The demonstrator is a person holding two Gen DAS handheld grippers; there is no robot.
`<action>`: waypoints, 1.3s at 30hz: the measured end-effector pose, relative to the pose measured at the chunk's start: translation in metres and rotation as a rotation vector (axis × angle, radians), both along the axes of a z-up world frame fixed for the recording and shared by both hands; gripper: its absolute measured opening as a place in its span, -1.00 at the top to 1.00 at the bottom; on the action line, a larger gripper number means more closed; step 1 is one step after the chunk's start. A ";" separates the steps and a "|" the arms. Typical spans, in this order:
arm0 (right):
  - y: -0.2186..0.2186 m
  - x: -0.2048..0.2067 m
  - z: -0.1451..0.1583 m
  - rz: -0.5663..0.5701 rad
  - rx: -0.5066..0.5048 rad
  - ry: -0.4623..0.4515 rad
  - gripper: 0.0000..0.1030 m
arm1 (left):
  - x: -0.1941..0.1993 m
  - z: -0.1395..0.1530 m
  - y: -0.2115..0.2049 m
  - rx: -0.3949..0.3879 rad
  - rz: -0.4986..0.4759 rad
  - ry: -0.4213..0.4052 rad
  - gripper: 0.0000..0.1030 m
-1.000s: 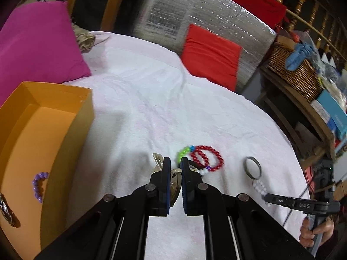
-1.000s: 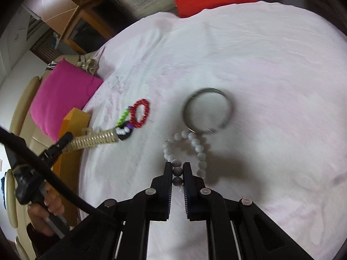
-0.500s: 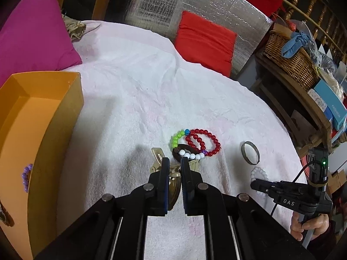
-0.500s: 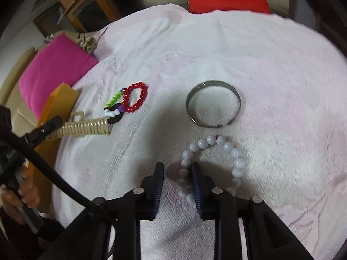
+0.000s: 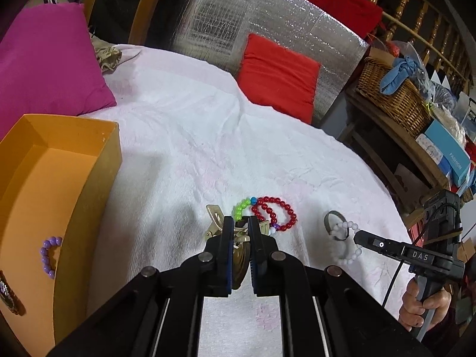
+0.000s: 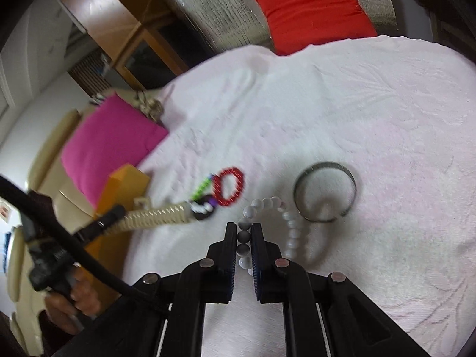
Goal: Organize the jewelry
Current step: 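Carry the white bracelet to the orange box with the right tool while the left holds the trinket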
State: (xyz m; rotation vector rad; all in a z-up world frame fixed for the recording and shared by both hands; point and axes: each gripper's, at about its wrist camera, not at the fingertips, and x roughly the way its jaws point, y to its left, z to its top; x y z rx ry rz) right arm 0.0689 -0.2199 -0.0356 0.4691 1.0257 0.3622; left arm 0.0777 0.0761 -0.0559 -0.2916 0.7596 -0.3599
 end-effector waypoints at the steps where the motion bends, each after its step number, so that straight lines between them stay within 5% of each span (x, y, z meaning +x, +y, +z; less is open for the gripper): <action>1: -0.002 -0.001 0.002 -0.007 0.016 -0.009 0.80 | -0.001 0.002 0.000 -0.008 -0.001 -0.009 0.82; 10: -0.010 -0.004 0.018 -0.040 0.123 -0.068 0.80 | -0.012 0.011 -0.006 -0.006 -0.016 -0.051 0.82; 22: 0.010 -0.012 0.037 -0.005 0.156 -0.114 0.80 | -0.044 0.031 -0.004 0.009 0.018 -0.138 0.82; 39: 0.054 -0.014 0.038 0.043 0.140 -0.118 0.80 | -0.070 0.033 0.022 0.094 0.139 -0.156 0.82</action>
